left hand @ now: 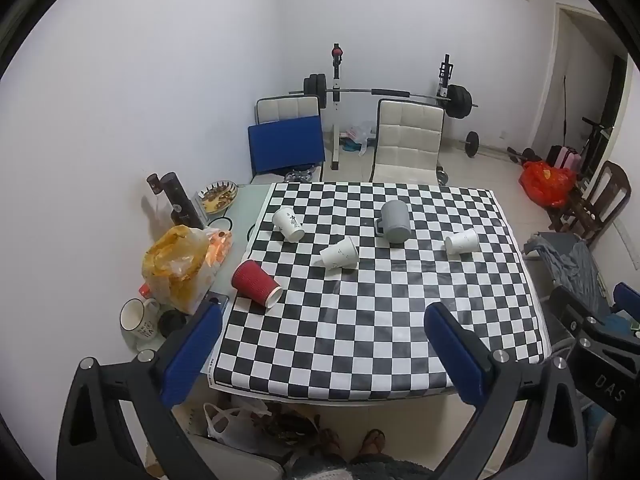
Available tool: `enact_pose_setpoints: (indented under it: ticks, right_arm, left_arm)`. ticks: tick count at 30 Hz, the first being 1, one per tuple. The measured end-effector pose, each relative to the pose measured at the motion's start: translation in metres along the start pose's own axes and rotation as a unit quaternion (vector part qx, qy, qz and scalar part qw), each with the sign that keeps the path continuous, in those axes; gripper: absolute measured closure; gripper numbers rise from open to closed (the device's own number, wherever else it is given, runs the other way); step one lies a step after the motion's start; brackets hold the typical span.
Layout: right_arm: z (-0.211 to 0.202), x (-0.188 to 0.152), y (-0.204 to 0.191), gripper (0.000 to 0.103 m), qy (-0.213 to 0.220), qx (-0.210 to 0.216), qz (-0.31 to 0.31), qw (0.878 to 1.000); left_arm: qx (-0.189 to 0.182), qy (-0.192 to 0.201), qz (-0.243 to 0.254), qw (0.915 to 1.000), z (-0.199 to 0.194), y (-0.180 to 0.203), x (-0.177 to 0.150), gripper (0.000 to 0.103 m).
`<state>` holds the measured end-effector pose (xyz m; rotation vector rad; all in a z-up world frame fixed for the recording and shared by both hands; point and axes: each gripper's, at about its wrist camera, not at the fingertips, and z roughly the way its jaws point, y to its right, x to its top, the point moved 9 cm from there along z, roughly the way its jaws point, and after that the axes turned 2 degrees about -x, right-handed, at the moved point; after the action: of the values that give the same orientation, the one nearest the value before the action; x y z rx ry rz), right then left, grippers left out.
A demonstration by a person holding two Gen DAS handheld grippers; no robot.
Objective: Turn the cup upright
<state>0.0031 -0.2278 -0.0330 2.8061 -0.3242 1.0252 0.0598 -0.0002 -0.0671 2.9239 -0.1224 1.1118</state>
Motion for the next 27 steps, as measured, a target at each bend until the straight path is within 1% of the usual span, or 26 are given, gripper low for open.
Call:
enact_pose_setpoints:
  ticks: [14, 17, 21, 27]
  right_arm:
    - [0.001, 0.002, 0.000, 0.000, 0.003, -0.002, -0.002, 1.000]
    - [0.002, 0.003, 0.001, 0.000, 0.003, -0.003, -0.001, 1.000]
    - [0.002, 0.004, 0.001, 0.000, 0.004, -0.003, -0.001, 1.000]
    - [0.003, 0.005, 0.002, 0.000, 0.003, -0.002, 0.000, 1.000]
  left_arm:
    - [-0.003, -0.002, -0.002, 1.0000, 0.000, 0.000, 0.000, 0.000]
    - [-0.003, -0.001, -0.002, 1.0000, 0.002, 0.010, -0.004, 0.000]
    - [-0.002, 0.002, -0.003, 1.0000, 0.000, 0.018, 0.001, 0.000]
    - [-0.003, 0.004, -0.003, 1.0000, -0.001, 0.014, 0.005, 0.000]
